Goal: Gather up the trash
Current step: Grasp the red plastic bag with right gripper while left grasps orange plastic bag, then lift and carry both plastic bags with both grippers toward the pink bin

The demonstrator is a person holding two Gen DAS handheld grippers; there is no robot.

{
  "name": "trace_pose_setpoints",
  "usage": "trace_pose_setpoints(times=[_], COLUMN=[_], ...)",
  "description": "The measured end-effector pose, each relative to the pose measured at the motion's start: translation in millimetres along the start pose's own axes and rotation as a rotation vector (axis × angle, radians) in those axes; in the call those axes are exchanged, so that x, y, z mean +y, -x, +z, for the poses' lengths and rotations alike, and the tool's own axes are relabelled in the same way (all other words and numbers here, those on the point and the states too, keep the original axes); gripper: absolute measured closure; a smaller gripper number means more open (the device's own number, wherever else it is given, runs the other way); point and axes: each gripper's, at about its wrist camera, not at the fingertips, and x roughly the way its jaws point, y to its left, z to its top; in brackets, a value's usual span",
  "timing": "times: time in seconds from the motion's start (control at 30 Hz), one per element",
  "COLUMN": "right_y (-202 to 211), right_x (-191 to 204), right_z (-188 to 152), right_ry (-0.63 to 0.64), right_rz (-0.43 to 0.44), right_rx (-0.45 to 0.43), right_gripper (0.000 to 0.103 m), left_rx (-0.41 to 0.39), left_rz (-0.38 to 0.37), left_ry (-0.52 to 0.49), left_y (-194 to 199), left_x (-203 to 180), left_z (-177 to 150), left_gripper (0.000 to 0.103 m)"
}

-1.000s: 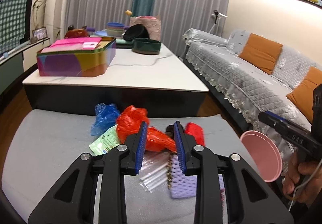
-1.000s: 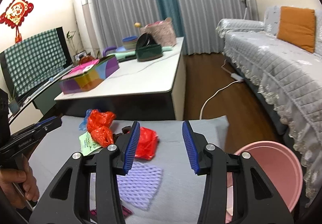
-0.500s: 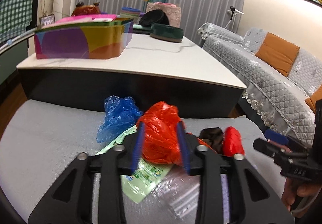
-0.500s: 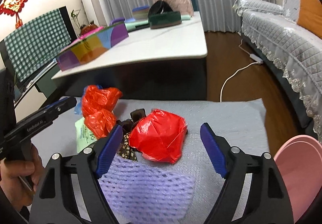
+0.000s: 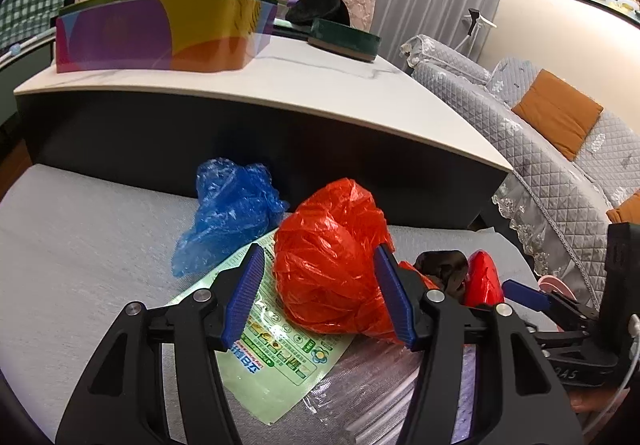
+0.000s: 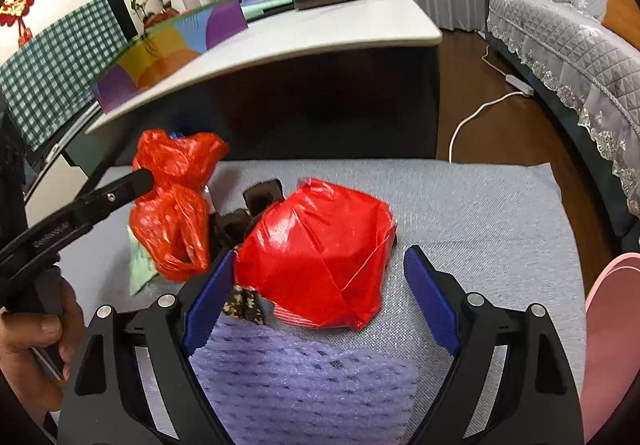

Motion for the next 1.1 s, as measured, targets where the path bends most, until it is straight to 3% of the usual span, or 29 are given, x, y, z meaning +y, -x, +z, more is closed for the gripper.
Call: trace_pose_setpoints(times=[0.17,0.27,0.8,1.1], right_y=[-0.8,6.8,84.9,137.0], right_x=[-1.2,-3.0,8.6,6.8], right_z=[-0.6,0.4,-0.9,-10.6], right_ry=[-0.01,-0.012,0.091,0.111], right_rz=[0.006,0.011,-0.063,-0.107], right_rx=[0.013,-0.004,-0.157,-0.23], right_gripper=[0.029,0.031,0.033,0.033], left_rx=[0.015,0.009,-0.092,-0.133], left_rz=[-0.011,-0.012,0.047,0.041], left_ry=[-0.008,-0.017,-0.092,-0.104], left_y=[-4.0,-0.2,63.8,104.9], left_x=[-0.6,-1.9,-23.3,-40.0], left_z=[-2.1,-1.2,0.0,-14.5], left_gripper=[0.061,0.065,0.065,0.065])
